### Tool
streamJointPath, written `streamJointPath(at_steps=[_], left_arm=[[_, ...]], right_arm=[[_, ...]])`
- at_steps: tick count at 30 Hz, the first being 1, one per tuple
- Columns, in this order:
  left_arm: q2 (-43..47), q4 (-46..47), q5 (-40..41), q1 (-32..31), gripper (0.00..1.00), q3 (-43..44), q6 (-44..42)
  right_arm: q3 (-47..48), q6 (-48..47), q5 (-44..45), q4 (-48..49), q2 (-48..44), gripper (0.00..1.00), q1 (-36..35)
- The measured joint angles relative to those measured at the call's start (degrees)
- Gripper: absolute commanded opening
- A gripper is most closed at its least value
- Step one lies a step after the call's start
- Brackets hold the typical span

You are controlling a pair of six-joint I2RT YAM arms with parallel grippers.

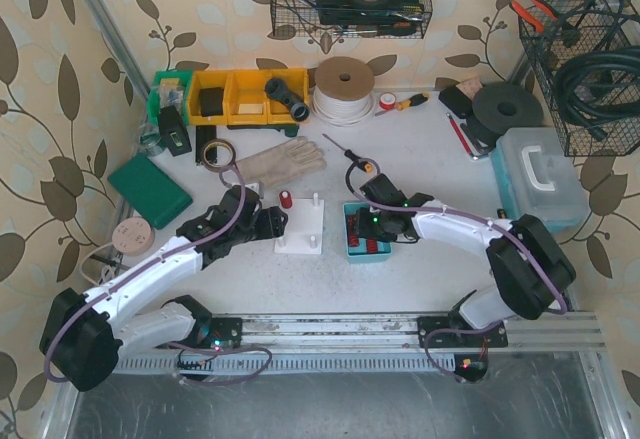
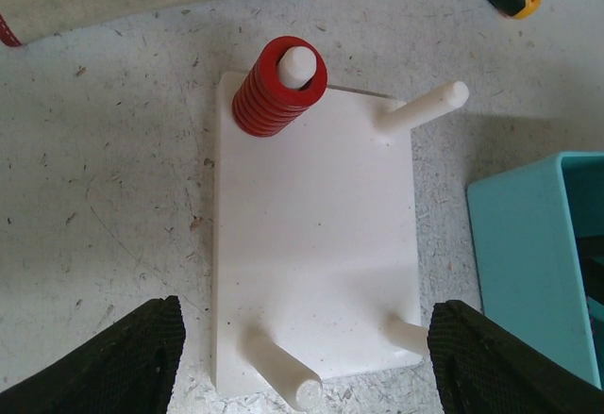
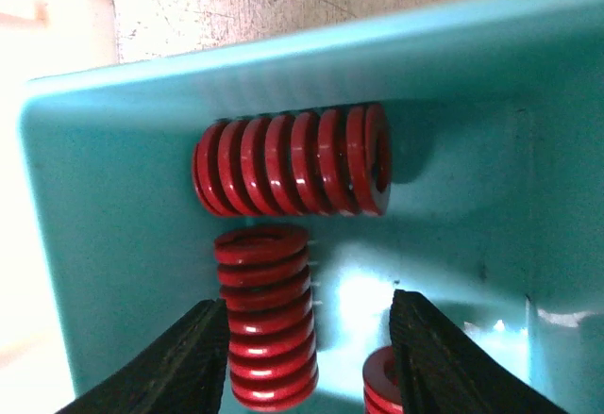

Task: Install the large spring

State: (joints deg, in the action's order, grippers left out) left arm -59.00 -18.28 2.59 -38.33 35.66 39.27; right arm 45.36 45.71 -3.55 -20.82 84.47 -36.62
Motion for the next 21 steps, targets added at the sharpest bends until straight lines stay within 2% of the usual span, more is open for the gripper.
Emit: streamJointPath(at_steps=[10, 21], left_arm=[[-3.4, 0.3, 0.0, 0.0, 0.74, 0.3, 0.0], [-4.0, 0.5, 0.0, 0.0, 0.74, 0.5, -0.1]], right_arm=[[2.0, -1.0, 0.2, 0.2, 3.7, 0.48, 0.0], [3.4, -1.0, 4.9, -3.4, 3.4, 0.48, -1.1]])
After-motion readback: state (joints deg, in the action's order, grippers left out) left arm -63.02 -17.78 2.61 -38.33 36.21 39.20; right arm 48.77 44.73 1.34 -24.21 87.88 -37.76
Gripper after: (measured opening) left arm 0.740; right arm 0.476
